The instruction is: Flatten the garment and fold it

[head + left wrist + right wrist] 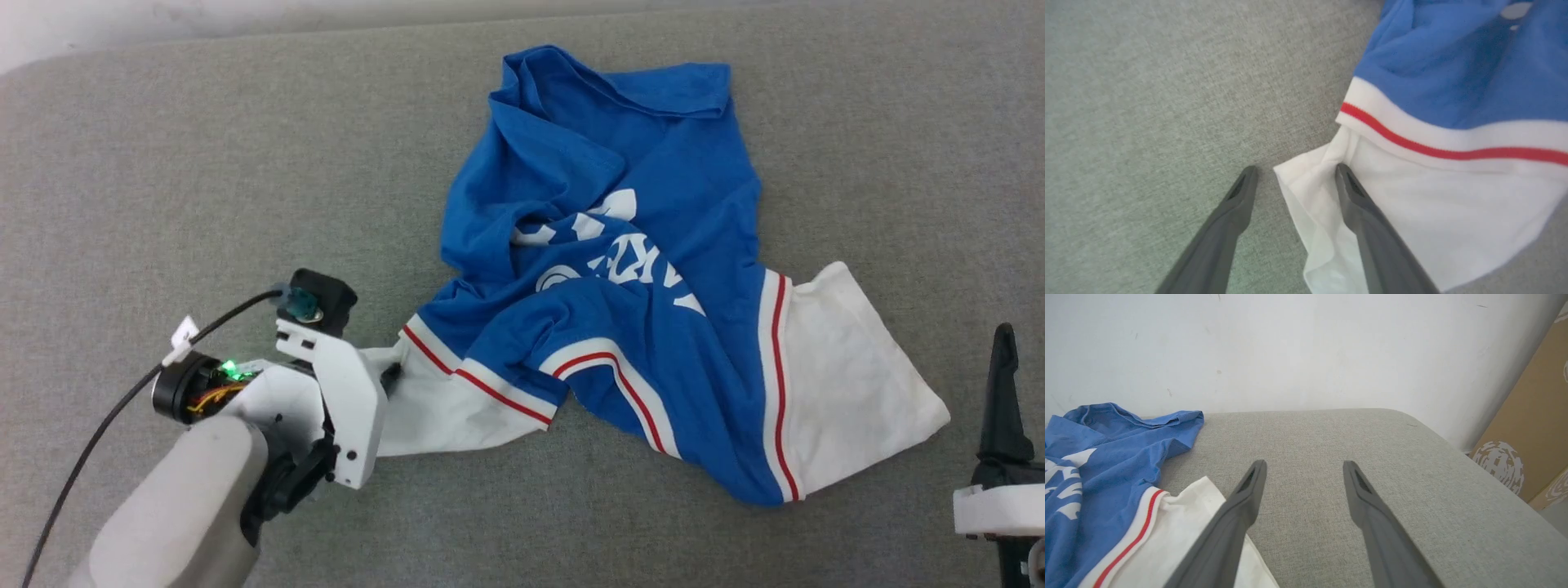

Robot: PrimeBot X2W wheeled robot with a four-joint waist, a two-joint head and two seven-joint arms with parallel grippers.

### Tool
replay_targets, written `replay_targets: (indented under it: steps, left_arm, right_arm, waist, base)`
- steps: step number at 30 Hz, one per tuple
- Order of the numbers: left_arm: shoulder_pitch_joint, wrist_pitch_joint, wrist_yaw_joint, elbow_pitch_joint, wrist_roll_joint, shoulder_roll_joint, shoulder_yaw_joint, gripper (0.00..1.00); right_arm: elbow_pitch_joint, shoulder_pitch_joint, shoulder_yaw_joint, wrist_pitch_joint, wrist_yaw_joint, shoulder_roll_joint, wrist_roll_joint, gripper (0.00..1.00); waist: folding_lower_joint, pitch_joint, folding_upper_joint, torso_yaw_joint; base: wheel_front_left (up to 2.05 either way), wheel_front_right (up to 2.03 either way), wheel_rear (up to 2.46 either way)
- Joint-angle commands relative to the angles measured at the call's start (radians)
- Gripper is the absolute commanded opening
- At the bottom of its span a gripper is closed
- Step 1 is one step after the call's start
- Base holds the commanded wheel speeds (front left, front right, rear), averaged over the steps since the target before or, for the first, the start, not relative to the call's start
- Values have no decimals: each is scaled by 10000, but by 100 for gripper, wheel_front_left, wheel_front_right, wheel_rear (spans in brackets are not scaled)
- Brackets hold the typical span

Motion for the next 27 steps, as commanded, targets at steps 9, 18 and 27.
replay_targets:
  steps: [9, 18, 27]
  left_arm:
    - [370, 121, -243, -228, -48, -47, -440, 0]
    - [643, -3229, 937, -537, 244, -922, 752, 0]
    - [3176, -5085, 2358, -1797, -791, -1072, 2832, 0]
  right_arm:
    - [145, -297, 10, -104, -9, 26, 13, 100]
    - [210, -305, 63, -133, -9, 26, -46, 100]
    - [20, -115, 4, -29, -9, 26, -124, 100]
  waist:
    - [0, -46, -1, 110]
    - [0, -331, -1, 237]
    - [0, -528, -1, 245]
  base:
    - [0, 0, 0]
    - [0, 0, 0]
    - [0, 0, 0]
